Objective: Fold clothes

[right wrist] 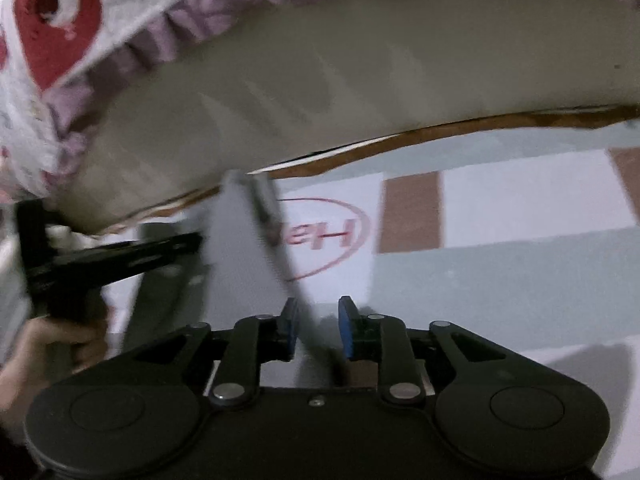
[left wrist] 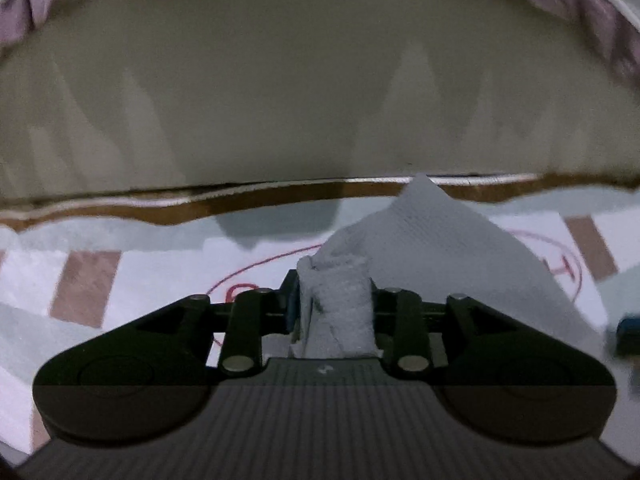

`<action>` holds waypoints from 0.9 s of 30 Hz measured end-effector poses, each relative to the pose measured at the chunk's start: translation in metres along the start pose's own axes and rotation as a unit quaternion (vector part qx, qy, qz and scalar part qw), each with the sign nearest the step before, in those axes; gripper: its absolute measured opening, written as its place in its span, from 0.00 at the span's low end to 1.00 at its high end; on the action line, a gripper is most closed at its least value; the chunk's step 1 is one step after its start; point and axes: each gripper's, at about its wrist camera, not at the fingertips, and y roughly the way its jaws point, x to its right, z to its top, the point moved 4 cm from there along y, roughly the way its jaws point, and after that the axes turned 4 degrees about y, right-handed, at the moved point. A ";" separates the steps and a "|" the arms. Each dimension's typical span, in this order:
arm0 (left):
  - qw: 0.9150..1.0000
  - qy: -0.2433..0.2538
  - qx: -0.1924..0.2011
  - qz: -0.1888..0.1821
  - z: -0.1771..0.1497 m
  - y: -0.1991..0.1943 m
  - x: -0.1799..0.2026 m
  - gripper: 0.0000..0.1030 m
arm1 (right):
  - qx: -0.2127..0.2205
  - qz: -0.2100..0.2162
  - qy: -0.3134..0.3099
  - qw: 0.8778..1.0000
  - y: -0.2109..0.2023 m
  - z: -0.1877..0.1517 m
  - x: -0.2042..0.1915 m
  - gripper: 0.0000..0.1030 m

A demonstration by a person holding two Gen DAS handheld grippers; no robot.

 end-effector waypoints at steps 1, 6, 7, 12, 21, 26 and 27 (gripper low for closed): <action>1.000 -0.007 0.000 -0.018 0.001 0.002 -0.003 0.19 | -0.001 0.013 -0.001 1.000 0.000 0.000 -0.003 0.40; 0.997 0.036 0.022 -0.059 0.003 -0.009 0.004 0.11 | -0.004 0.021 -0.036 0.999 0.012 -0.005 -0.016 0.50; 0.996 0.035 0.030 -0.072 0.005 -0.013 0.004 0.11 | -0.009 0.010 -0.057 0.998 0.018 -0.007 -0.020 0.51; 0.993 0.035 0.041 -0.105 0.014 -0.025 0.004 0.11 | -0.013 -0.023 -0.155 0.988 0.042 -0.018 -0.041 0.30; 0.997 -0.012 0.074 -0.004 0.004 -0.085 -0.067 0.48 | -0.001 -0.065 -0.151 0.986 0.044 -0.017 -0.037 0.05; 0.990 -0.069 0.045 0.110 -0.056 -0.160 -0.157 0.48 | -0.005 -0.069 -0.137 0.988 0.046 -0.015 -0.037 0.05; 0.987 -0.080 0.037 0.136 -0.071 -0.175 -0.176 0.49 | -0.006 -0.070 -0.129 0.989 0.046 -0.015 -0.035 0.06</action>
